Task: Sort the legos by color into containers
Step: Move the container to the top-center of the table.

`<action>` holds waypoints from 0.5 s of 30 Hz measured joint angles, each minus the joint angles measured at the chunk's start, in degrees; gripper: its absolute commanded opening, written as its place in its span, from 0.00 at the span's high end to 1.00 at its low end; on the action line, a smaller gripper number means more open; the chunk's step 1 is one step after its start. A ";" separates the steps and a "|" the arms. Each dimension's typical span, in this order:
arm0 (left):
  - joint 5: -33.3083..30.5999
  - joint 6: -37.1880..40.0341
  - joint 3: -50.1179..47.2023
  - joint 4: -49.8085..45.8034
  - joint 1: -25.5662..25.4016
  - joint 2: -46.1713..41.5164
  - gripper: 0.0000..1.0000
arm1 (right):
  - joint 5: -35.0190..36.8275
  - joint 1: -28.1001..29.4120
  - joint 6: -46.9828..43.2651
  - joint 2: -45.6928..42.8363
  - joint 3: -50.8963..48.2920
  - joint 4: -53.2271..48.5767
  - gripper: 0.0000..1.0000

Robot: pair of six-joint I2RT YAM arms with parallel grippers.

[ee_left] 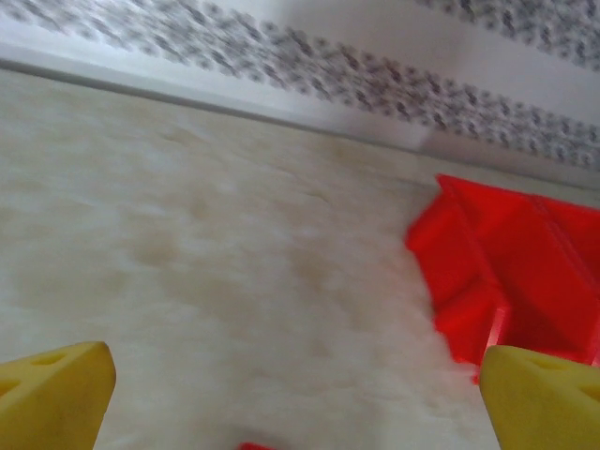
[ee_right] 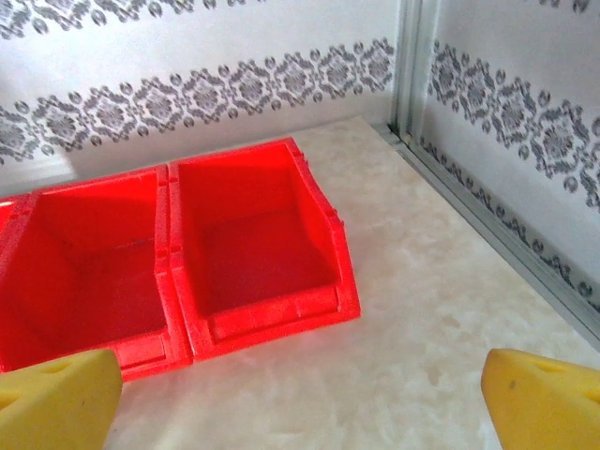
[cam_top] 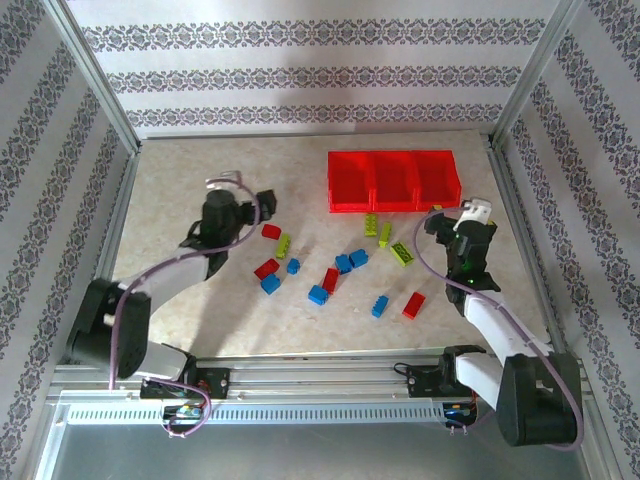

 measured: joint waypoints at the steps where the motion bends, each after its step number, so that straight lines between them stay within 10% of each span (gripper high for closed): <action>1: 0.59 -0.92 2.78 -0.52 -1.16 2.97 0.00 | 0.28 0.09 0.83 -0.57 1.09 -2.67 0.02; 15: 4.44 -5.84 39.54 -16.39 -9.92 35.28 0.00 | 0.94 0.85 9.33 -1.20 9.94 -28.17 0.02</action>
